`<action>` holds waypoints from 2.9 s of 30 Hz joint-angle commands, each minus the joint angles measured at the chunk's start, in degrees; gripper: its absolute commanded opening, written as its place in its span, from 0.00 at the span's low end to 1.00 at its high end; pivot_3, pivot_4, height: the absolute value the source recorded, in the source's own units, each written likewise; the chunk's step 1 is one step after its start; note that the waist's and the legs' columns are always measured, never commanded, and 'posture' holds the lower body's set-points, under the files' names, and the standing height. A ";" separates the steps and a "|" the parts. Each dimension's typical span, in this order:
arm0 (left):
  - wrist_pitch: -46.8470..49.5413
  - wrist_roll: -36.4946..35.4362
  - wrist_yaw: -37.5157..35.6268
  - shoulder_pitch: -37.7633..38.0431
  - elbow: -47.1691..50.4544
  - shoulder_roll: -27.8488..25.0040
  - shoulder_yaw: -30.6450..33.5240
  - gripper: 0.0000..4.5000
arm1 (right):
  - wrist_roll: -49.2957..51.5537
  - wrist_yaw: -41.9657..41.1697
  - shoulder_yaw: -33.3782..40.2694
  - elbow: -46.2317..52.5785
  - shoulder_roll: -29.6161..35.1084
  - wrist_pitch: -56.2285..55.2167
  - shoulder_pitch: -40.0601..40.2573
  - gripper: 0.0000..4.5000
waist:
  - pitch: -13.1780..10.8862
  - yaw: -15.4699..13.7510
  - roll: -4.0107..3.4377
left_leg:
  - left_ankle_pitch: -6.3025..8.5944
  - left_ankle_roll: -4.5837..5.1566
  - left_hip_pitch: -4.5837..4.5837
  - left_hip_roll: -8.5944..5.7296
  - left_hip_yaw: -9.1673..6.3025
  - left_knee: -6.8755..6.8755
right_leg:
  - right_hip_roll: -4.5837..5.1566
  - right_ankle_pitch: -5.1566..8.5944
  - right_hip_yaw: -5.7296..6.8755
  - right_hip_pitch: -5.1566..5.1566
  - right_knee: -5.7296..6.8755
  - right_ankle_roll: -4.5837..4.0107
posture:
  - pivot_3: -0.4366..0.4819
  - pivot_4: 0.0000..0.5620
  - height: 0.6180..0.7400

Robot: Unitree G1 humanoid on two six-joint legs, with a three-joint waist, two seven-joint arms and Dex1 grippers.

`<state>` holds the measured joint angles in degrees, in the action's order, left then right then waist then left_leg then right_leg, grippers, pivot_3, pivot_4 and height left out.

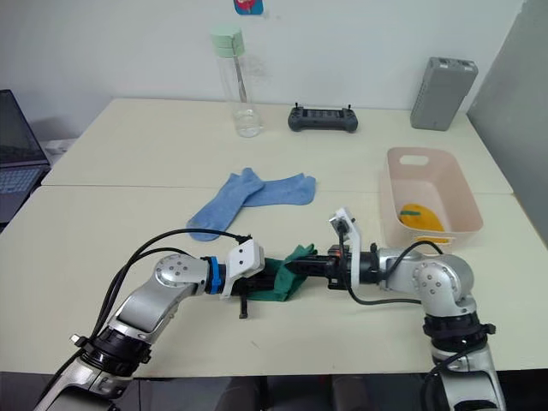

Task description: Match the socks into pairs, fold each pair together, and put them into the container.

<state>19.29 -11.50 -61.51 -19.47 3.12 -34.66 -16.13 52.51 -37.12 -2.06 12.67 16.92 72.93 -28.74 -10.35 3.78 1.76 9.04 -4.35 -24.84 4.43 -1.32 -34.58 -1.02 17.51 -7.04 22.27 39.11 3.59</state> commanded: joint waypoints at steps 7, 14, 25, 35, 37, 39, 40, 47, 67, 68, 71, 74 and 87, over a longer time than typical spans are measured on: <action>10.08 -9.69 -7.16 3.29 8.95 -15.69 13.51 0.00 | -5.37 -3.10 -9.24 -6.17 -3.76 -5.38 -4.95 0.01 | -0.02 1.08 -0.01 | 0.00 0.00 -0.02 0.05 -0.02 0.07 | -0.01 0.03 0.05 0.05 0.00 -0.05 | 0.48 0.27 1.00; 12.29 -12.17 -6.64 0.98 8.32 -19.76 19.08 0.00 | -11.70 -5.65 -14.33 -14.78 -7.50 -10.47 -9.38 0.01 | -0.03 0.79 -0.02 | 0.01 -0.01 -0.03 0.04 -0.02 0.13 | 0.00 0.07 0.11 0.07 -0.04 -0.11 | 0.48 0.27 1.00; 12.54 -12.16 -5.05 -2.86 6.90 -18.99 19.50 0.00 | -10.36 -8.57 -12.44 -12.27 -7.16 -7.06 -11.13 0.60 | -0.03 0.87 -0.02 | 0.00 -0.01 -0.04 0.06 -0.04 0.29 | -0.02 0.10 0.15 0.14 -0.01 -0.17 | 0.48 0.27 1.00; 15.63 -15.28 -5.14 -4.20 13.06 -15.98 16.33 0.00 | -6.96 -5.60 -4.64 -6.66 -2.86 -0.82 -9.85 0.91 | -0.02 0.64 -0.01 | 0.00 -0.01 -0.07 0.03 -0.02 0.30 | 0.01 0.10 0.12 0.12 -0.06 -0.17 | 0.48 0.27 1.00; 15.03 -14.38 -5.19 -1.61 14.90 -15.97 14.70 0.00 | -8.00 -4.18 -3.91 -6.51 -1.64 -0.71 -8.34 0.91 | -0.02 0.80 -0.01 | 0.00 -0.01 -0.06 0.03 -0.01 0.30 | 0.00 0.10 0.11 0.12 -0.06 -0.17 | 0.48 0.27 1.00; 12.24 -11.32 -5.79 1.52 15.31 -17.20 12.48 0.00 | -9.16 -2.37 -3.69 -6.39 -0.60 -0.59 -6.73 0.91 | -0.02 1.01 -0.01 | 0.00 -0.01 -0.04 0.04 -0.03 0.33 | -0.01 0.11 0.12 0.12 -0.04 -0.19 | 0.48 0.27 1.00; 9.20 -8.76 -6.23 3.22 14.53 -18.12 11.21 0.00 | -9.78 -1.62 -4.05 -6.16 0.03 -0.57 -5.85 0.91 | -0.03 1.19 -0.02 | 0.00 -0.01 -0.02 0.04 -0.02 0.36 | -0.01 0.12 0.10 0.12 -0.04 -0.21 | 0.48 0.27 1.00; -1.43 -0.97 -4.54 6.96 8.21 -18.09 8.43 0.00 | -10.50 3.17 -4.29 -5.88 -1.41 2.86 -2.39 0.91 | -0.02 1.02 -0.01 | 0.00 0.00 -0.03 0.05 0.01 0.40 | -0.01 0.13 0.06 0.21 -0.03 -0.23 | 0.48 0.27 1.00; -1.15 -2.53 -3.84 9.39 7.44 -17.99 11.54 0.00 | -15.28 5.13 -9.22 -22.57 -17.75 -1.34 -7.40 0.87 | -0.01 1.47 0.00 | 0.00 0.00 0.04 0.14 0.02 0.49 | -0.11 0.15 0.07 0.22 0.01 -0.26 | 0.48 0.27 1.00; -0.98 -2.75 -3.79 9.51 7.62 -18.06 11.78 0.00 | -15.61 4.80 -9.44 -22.99 -17.97 -2.22 -7.67 0.82 | -0.01 1.52 -0.01 | 0.00 0.00 0.06 0.16 0.02 0.49 | -0.12 0.15 0.07 0.22 0.02 -0.26 | 0.48 0.27 1.00; -0.48 -3.24 -3.57 9.86 8.10 -18.10 12.38 0.00 | -16.32 3.86 -9.77 -23.57 -18.07 -3.48 -8.23 0.63 | -0.01 1.46 -0.01 | 0.00 0.00 0.06 0.17 0.01 0.50 | -0.14 0.15 0.08 0.25 0.07 -0.27 | 0.48 0.27 1.00; -0.28 -3.52 -3.39 10.04 8.30 -17.91 12.89 0.00 | -17.30 2.76 -11.15 -23.64 -17.36 -4.60 -8.12 0.39 | -0.01 1.30 -0.01 | 0.00 0.00 0.03 0.16 0.03 0.50 | -0.13 0.15 0.07 0.27 0.03 -0.27 | 0.48 0.27 1.00; 16.16 -21.08 -3.07 -1.05 13.39 -15.46 20.58 0.18 | -13.11 2.42 -1.95 -10.65 -10.97 -3.54 -8.97 0.00 | -0.03 0.15 0.05 | -0.01 -0.01 -0.12 0.15 0.01 0.37 | -0.08 0.11 0.17 0.28 0.07 -0.23 | 0.48 0.27 1.00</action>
<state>31.50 -27.31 -64.96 -17.72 13.53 -50.22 1.29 36.61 -34.81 -8.52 -3.28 5.22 68.75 -36.02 -10.38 3.94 1.81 9.03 -4.35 -25.05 4.58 -1.31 -34.26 -1.10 17.61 -6.86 22.60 39.15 3.38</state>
